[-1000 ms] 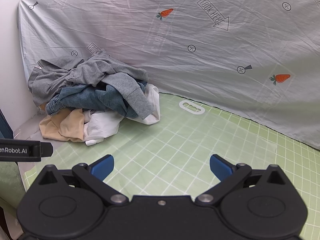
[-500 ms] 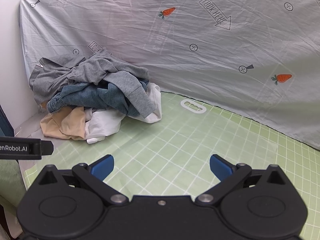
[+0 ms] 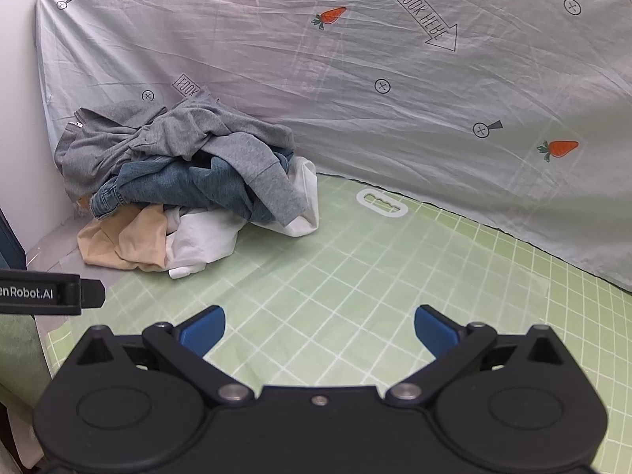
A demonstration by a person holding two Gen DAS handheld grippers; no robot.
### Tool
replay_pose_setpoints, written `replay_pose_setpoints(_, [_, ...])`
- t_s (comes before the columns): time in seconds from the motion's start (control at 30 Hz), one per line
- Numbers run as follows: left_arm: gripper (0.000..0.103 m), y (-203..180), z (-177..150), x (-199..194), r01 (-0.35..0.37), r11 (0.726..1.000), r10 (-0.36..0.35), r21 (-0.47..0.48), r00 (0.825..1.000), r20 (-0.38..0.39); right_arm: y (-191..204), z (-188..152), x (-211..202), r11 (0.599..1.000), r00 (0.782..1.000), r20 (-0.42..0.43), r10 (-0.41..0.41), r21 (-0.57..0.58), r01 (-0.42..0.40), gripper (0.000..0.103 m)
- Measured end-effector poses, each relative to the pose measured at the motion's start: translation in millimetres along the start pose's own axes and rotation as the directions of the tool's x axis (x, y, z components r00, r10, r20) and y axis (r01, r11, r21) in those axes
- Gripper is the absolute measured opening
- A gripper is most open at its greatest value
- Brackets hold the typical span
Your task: Fold clothes
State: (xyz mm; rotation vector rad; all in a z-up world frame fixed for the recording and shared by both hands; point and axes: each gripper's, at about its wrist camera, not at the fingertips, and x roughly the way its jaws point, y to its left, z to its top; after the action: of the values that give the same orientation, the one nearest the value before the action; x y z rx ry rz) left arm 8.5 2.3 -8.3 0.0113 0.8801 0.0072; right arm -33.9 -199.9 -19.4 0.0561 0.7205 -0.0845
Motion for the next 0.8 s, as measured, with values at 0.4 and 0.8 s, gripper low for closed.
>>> replay_pose_setpoints(0.4, [0.103,10.7,39.5,38.9,0.001,1.000,0.000,0.011,0.998,-0.059,-5.9,28.9,36.2,0.999,0.999,-0.021,-0.037,-0.023,0.037,0.103])
replay_pose_setpoints(0.8, [0.103,54.9,143.8,121.1,-0.072,0.997,0.069,-0.038,0.995,-0.075,5.5,113.3,137.8,0.997,0.999,-0.033,-0.024,-0.075,0.022,0.103])
